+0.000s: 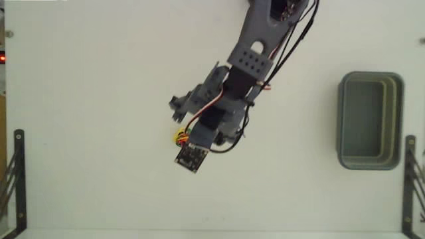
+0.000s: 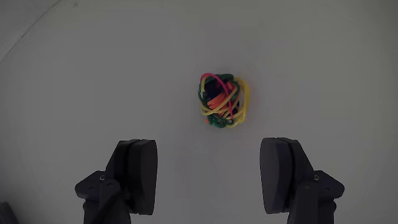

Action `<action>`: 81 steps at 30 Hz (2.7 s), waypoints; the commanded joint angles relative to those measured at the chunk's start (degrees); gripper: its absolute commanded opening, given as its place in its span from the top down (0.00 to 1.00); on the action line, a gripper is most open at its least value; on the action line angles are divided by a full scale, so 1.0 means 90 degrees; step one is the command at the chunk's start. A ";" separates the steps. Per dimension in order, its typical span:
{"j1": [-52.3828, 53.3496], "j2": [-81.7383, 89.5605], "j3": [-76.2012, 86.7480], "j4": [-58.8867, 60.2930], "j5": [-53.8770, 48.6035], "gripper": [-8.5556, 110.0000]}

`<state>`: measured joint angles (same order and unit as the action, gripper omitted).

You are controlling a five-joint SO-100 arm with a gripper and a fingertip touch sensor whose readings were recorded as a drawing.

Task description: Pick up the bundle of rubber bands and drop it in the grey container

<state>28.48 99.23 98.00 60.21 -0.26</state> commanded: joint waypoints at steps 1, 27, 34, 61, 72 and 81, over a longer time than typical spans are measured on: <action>0.0168 -0.0032 -0.0415 -0.0126 0.0029 0.00; 0.0168 -0.1455 -0.1774 -0.0190 0.0029 0.00; 0.0168 -0.1582 -0.1910 -0.0180 0.0029 0.00; 0.0168 -0.1567 -0.1628 -0.0446 0.0029 0.00; 0.0168 -0.1566 -0.1234 -0.0841 0.0029 0.00; 0.0168 -0.1582 -0.0950 -0.1141 0.0029 0.00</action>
<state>28.48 82.88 89.38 50.98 -0.18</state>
